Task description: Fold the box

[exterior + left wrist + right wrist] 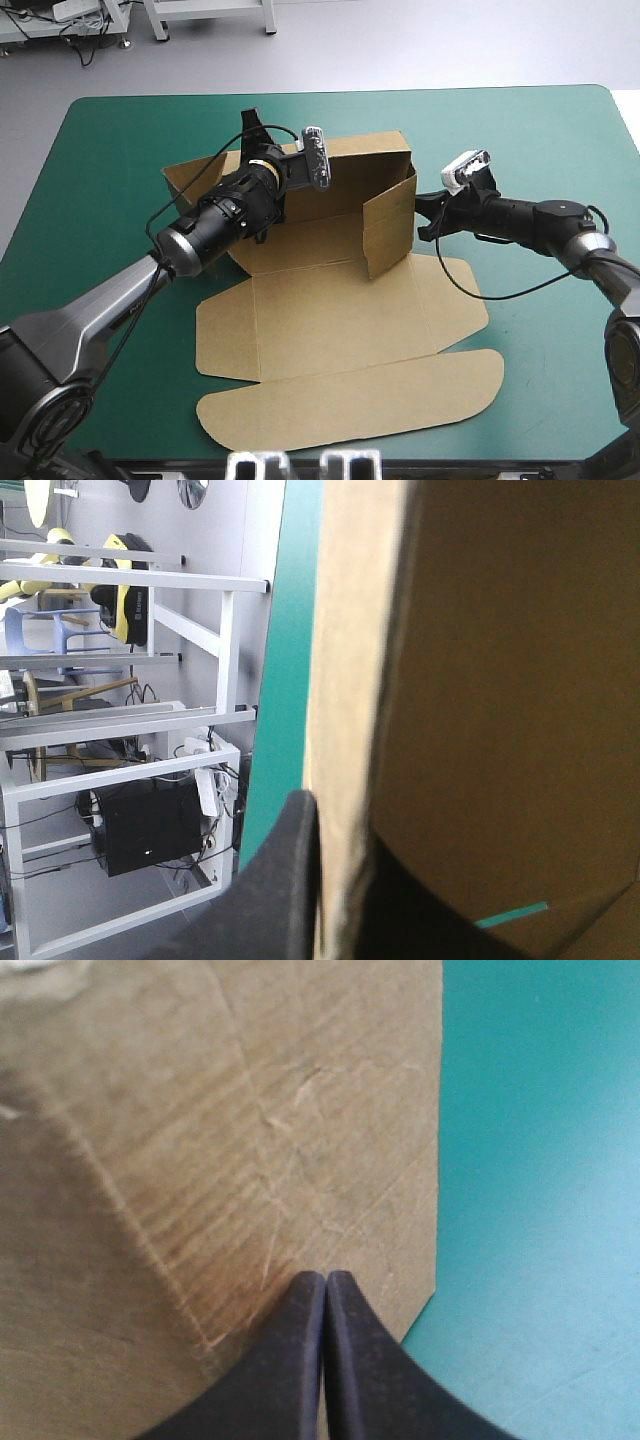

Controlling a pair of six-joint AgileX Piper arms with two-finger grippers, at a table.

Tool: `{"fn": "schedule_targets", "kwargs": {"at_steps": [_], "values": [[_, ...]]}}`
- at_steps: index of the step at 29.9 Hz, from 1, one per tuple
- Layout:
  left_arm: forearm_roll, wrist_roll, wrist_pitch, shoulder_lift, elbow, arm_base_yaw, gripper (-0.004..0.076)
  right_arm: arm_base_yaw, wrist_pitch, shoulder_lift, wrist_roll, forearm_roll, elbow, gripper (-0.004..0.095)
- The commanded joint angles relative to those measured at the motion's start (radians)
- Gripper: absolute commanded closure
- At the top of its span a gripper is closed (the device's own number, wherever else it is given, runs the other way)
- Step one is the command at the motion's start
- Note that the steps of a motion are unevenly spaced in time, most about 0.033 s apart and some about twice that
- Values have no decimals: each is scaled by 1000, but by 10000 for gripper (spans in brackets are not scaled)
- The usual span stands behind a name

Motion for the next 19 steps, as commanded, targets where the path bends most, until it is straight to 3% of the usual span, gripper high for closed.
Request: {"fn": "schedule_targets", "kwargs": {"at_steps": [1,6,9,13,17,19], "values": [[15,-12,-36,-41,-28,-5,734,-4,42,-60,-153,130,14,926],[-2,7,-28,-41,-28,-5,734,-7,-15,-106,-44,52,22,924],[-3,7,-25,-41,-28,-5,734,-7,-30,-159,13,-39,22,871],[-7,7,-25,-41,-28,-5,734,-7,-30,-223,48,-103,22,635],[-9,8,-29,-41,-28,-5,734,-5,-18,-225,2,-53,22,344],[-13,8,-31,-41,-28,-5,734,-3,1,-209,-89,-13,22,243]]}}
